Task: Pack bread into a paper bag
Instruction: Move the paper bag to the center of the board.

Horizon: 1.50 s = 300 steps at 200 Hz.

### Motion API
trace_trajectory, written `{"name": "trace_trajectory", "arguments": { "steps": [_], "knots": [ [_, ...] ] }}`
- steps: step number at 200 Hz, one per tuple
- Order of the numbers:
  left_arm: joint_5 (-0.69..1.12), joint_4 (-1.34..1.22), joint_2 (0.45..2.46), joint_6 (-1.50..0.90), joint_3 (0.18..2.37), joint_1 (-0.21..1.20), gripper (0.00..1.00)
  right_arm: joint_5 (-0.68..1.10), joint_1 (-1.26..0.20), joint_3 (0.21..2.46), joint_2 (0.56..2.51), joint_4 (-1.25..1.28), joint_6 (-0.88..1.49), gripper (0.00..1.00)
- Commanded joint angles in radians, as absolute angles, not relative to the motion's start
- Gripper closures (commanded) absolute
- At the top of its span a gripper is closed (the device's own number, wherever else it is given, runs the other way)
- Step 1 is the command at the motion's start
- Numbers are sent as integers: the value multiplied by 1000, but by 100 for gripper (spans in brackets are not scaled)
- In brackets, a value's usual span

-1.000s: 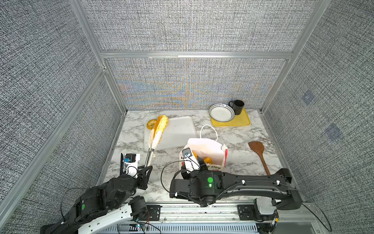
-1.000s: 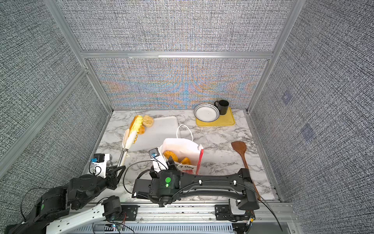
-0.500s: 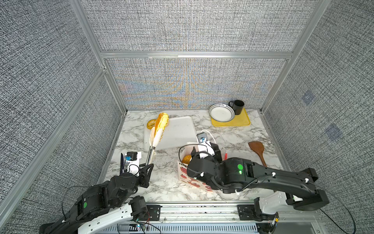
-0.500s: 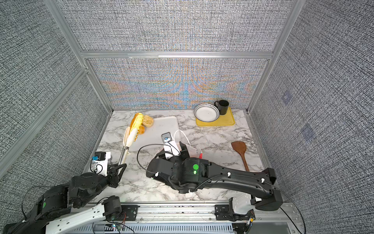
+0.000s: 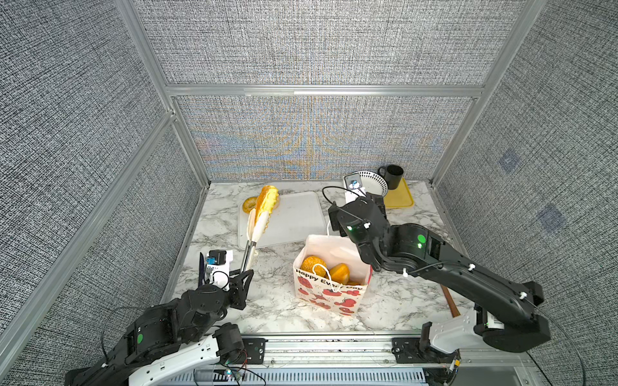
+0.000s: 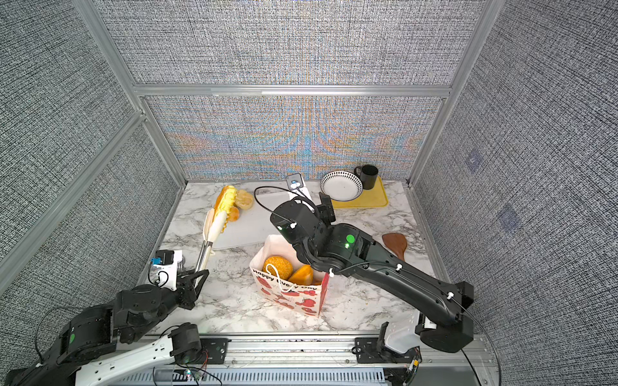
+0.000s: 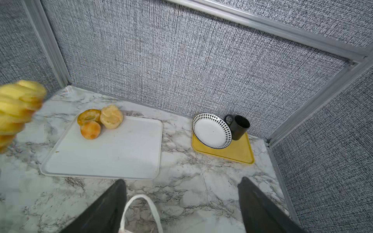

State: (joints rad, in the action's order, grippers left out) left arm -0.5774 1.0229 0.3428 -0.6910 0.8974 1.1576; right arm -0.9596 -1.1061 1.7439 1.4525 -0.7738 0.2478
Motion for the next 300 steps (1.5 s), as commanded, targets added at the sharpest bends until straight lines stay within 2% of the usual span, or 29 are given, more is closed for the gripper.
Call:
{"name": "trace_trajectory", "arguments": {
  "steps": [1, 61, 113, 159, 171, 188, 234, 300],
  "knots": [
    [-607, 995, 334, -689, 902, 1158, 98, -822, -1047, 1719, 1450, -744, 224, 10],
    [-618, 994, 320, -693, 887, 1158, 98, -591, -965, 1687, 1459, -730, 242, 10],
    [-633, 1003, 316, -693, 884, 1158, 98, -495, -958, 1630, 1440, -724, 267, 11],
    [-637, 998, 315, -695, 874, 1158, 98, -444, -957, 1549, 1386, -709, 302, 21],
    [-638, 997, 313, -695, 874, 1158, 98, -433, -959, 1521, 1375, -698, 308, 25],
    [-639, 997, 313, -696, 874, 1158, 98, -423, -957, 1499, 1370, -689, 311, 38],
    [-640, 999, 312, -698, 870, 1158, 98, -488, -946, 1512, 1361, -684, 315, 100],
    [-625, 996, 326, -697, 875, 1159, 98, -592, -813, 1502, 1345, -658, 355, 100]
  ]
}}
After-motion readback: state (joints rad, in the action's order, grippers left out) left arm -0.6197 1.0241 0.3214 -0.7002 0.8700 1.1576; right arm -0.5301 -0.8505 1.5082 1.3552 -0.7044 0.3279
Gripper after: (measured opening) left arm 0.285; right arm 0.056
